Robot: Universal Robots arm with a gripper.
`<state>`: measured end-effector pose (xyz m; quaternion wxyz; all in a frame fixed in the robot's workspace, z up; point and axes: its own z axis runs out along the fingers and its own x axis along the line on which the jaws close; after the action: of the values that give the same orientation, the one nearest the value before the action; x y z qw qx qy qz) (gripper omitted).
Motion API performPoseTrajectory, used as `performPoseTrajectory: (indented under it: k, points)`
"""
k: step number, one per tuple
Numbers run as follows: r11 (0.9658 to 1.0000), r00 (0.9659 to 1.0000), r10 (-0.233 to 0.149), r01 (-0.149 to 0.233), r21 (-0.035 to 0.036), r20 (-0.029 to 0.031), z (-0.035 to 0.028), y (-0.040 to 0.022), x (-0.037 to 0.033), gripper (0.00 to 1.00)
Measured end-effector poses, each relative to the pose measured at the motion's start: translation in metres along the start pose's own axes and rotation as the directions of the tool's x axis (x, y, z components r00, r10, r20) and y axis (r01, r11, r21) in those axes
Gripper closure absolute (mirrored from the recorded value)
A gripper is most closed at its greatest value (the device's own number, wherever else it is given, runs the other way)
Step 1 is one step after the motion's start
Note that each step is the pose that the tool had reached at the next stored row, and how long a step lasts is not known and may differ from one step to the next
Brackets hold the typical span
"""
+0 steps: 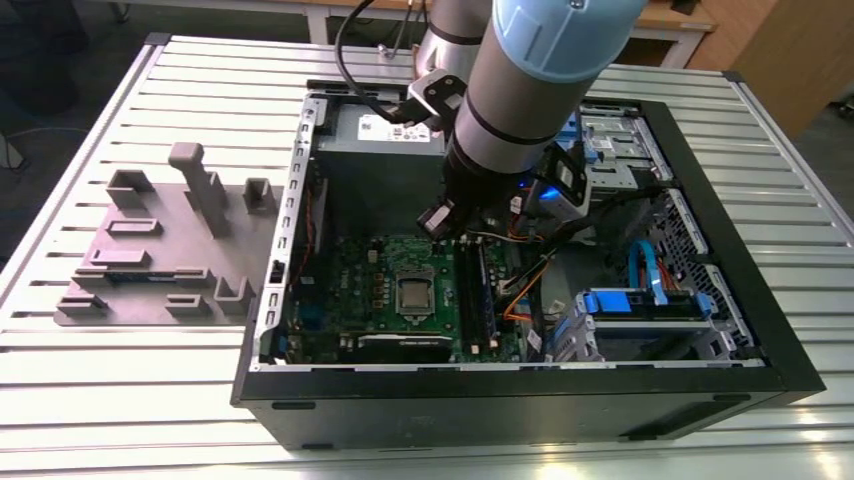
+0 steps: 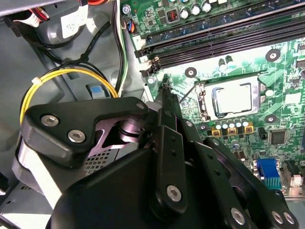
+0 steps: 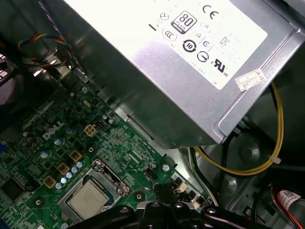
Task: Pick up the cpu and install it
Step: 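Install the first cpu locking lever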
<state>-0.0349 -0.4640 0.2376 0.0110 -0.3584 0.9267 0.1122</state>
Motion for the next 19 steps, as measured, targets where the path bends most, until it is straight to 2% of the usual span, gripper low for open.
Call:
performPoseTrajectory:
  k: [8, 19]
  points:
    - [1.0, 1.0, -0.01, 0.01, -0.001, -0.0021, 0.0023, 0.0012, 0.0012, 0.89]
    - [0.9999, 0.9999, -0.01, 0.01, -0.001, -0.0023, -0.0001, -0.0068, 0.0086, 0.89]
